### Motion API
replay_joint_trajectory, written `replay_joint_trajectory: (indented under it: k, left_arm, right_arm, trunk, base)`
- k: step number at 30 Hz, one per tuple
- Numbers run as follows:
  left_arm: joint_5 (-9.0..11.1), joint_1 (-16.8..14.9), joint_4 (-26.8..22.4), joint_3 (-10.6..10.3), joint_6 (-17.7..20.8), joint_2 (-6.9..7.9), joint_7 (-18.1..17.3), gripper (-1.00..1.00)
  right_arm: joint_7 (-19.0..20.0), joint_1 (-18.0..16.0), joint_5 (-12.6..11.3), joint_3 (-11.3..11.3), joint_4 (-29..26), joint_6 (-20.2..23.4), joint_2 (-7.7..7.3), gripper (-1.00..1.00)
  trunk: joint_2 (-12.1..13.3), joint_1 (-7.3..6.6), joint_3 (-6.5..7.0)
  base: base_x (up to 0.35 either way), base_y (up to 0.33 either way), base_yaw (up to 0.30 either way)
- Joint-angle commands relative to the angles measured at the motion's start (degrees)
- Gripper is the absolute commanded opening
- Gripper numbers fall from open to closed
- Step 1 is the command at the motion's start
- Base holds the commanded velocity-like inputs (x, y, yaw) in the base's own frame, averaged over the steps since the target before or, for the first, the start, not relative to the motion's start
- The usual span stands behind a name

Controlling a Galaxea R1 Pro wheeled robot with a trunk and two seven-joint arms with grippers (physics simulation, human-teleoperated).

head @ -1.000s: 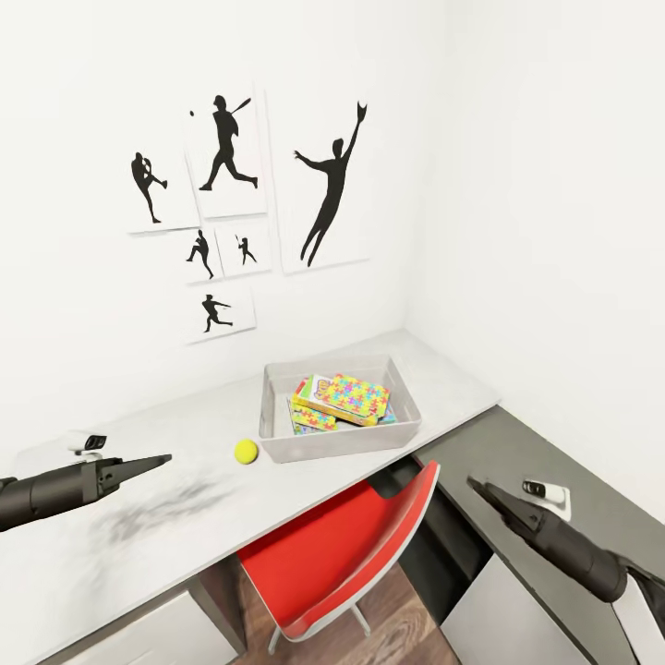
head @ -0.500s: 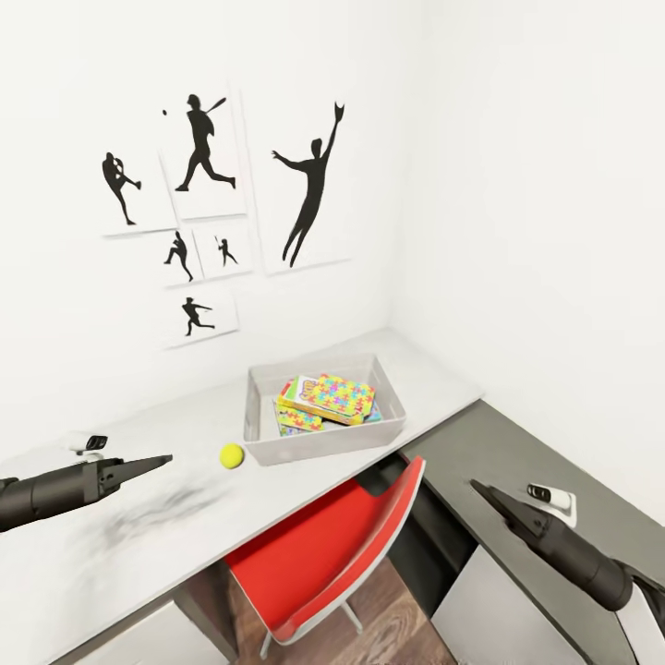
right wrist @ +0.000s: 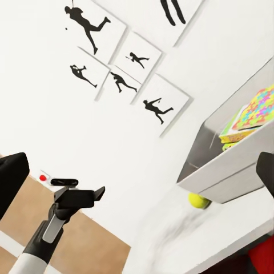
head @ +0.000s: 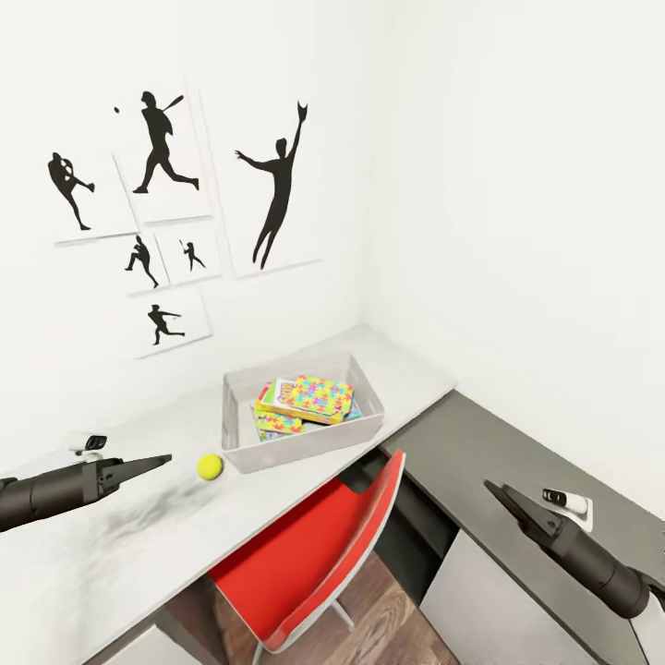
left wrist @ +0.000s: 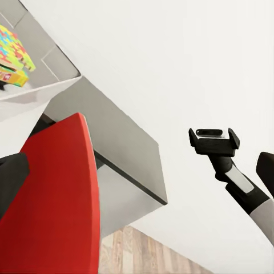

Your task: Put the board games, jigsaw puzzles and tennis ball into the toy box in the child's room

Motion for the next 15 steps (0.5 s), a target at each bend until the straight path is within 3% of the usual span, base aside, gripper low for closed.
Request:
replay_joint_trajectory:
  k: [1, 8, 15]
  left_arm:
    - [-0.1, 0.0, 0.0, 0.0, 0.6, 0.02, -0.2, 1.0]
    - [0.0, 0.0, 0.0, 0.0, 0.6, -0.03, -0.2, 1.0]
    - [0.0, 0.0, 0.0, 0.0, 0.6, -0.01, -0.2, 1.0]
  right_arm:
    - [0.1, 0.0, -0.2, 0.0, 0.0, 0.5, 0.02, 1.0]
    - [0.1, 0.0, -0.2, 0.0, 0.0, 0.4, 0.01, 1.0]
    - [0.1, 0.0, 0.0, 0.0, 0.0, 0.4, 0.07, 1.0]
  trunk:
    - [-0.1, 0.04, -0.12]
    - [-0.1, 0.04, -0.07]
    - [-0.1, 0.04, 0.21]
  base:
    - [0.061, 0.01, -0.047]
    - [0.192, 0.003, -0.038]
    - [0.235, 0.007, -0.159]
